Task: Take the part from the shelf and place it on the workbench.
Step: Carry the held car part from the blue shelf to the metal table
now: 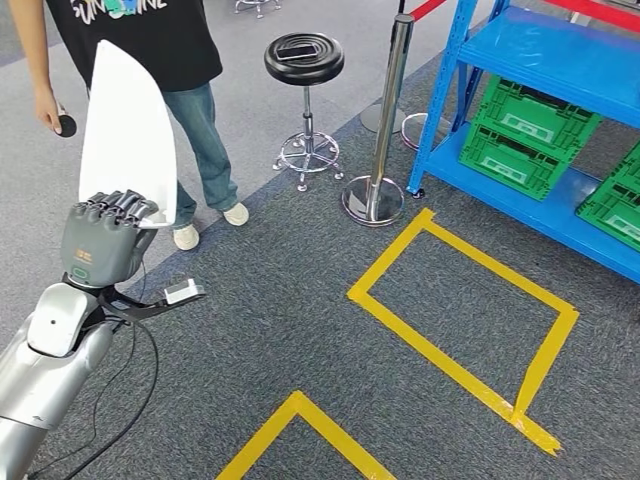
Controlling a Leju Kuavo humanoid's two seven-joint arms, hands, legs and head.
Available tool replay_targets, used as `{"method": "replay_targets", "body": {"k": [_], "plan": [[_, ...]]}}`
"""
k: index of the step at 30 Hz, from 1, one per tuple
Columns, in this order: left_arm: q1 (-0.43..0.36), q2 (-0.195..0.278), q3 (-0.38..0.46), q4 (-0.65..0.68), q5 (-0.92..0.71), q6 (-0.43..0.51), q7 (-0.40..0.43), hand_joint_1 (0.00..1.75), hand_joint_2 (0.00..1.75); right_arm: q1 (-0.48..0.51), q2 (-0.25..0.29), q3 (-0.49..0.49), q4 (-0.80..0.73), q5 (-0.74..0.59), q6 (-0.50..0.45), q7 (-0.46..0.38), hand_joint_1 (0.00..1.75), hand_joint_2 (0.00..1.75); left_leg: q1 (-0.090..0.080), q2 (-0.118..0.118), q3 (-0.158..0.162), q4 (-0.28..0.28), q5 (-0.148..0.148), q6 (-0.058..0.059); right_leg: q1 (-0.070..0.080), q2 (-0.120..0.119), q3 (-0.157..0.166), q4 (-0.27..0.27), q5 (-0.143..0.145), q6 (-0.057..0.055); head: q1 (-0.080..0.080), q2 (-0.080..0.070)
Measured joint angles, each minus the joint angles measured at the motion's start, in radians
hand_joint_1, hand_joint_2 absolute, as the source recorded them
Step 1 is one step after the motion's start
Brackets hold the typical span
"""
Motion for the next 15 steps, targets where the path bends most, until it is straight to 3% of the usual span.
{"method": "replay_targets", "body": {"k": [12, 15], "plan": [[0.023, -0.003, 0.033, -0.02, 0.004, 0.0, -0.041, 1.75, 1.75, 0.0, 0.0, -0.008, 0.0, 0.019, -0.001, -0.006, 0.0, 0.0, 0.0, 0.0, 0.0, 0.0, 0.0, 0.0, 0.0, 0.0, 0.0, -0.001, 0.0, 0.0, 0.0, 0.0], [0.023, -0.004, 0.035, -0.02, 0.006, 0.0, -0.037, 1.75, 1.75, 0.0, 0.001, -0.009, 0.0, 0.02, -0.001, -0.008, 0.0, 0.0, -0.005, 0.0, -0.001, 0.002, -0.004, 0.009, -0.003, -0.002, 0.002, -0.007, 0.003, 0.007, -0.001, 0.0]]}}
